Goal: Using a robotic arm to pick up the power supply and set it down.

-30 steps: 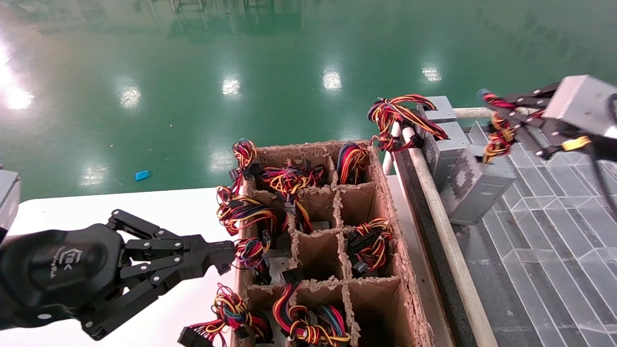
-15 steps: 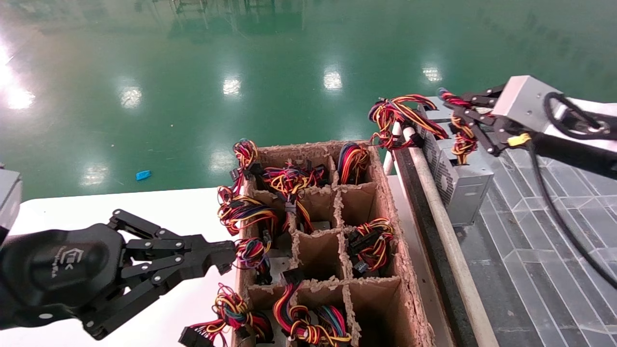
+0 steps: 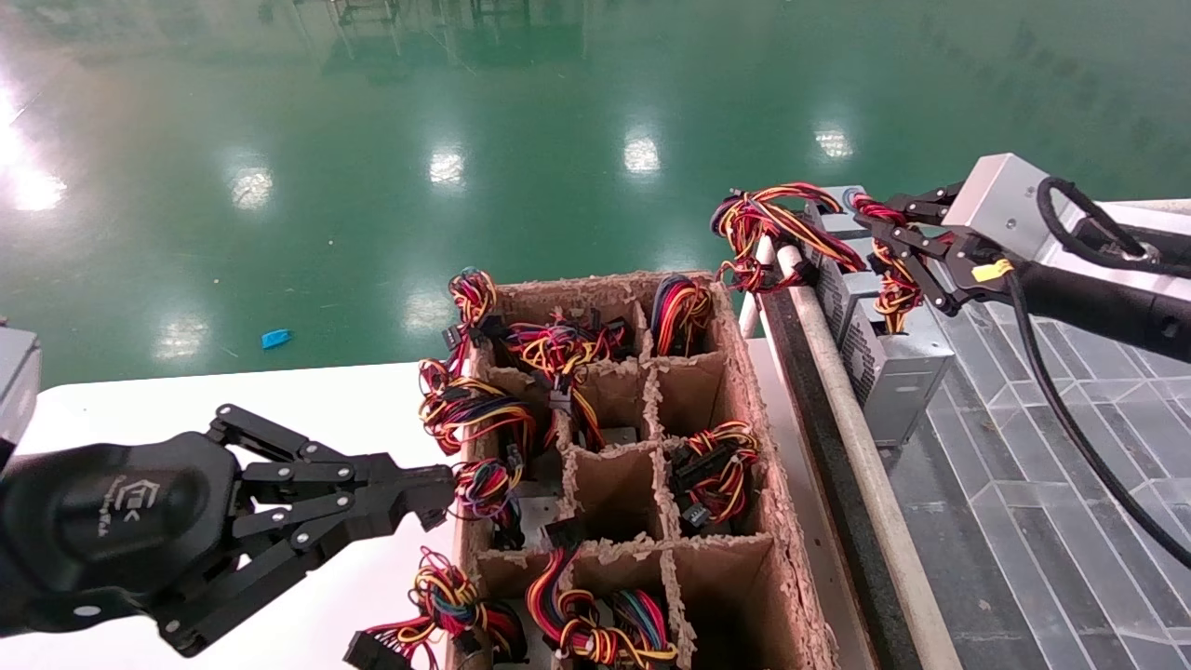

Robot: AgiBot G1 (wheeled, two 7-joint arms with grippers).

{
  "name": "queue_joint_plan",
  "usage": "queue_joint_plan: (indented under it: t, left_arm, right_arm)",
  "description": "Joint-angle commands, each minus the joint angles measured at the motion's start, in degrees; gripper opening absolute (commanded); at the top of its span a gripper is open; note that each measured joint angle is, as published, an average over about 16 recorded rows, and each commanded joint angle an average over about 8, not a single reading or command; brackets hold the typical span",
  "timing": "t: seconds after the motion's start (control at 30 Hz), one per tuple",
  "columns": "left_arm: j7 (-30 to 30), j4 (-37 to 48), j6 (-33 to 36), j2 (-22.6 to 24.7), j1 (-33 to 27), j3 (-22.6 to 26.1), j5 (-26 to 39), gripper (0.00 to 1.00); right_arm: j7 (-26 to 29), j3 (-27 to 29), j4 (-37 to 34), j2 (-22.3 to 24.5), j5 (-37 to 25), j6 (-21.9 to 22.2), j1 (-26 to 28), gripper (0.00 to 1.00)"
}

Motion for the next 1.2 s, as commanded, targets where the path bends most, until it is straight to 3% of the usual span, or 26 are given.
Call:
queue_joint_plan:
  t: [0.03,0.37,0.73,1.2]
  left_arm:
    - [0.0,0.0,0.0,0.0,0.0,0.0,0.0,0.0]
    - [0.0,0.0,0.0,0.0,0.0,0.0,0.0,0.0]
    - [0.0,0.0,0.0,0.0,0.0,0.0,0.0,0.0]
    - [0.0,0.0,0.0,0.0,0.0,0.0,0.0,0.02]
  right_arm:
    - [0.6,0.1,0.0,0.2,0.1,-0.1,0.0,1.0]
    - [1.2,1.0,0.0,0.8,2.6,-1.3,0.5,1.0]
    - [-1.5,5.7,-0.3,2.6,13.0,-3.2,-1.4,1.0]
    - [-1.4,5.8,-1.0,2.1,20.4,-9.9,-3.5,1.0]
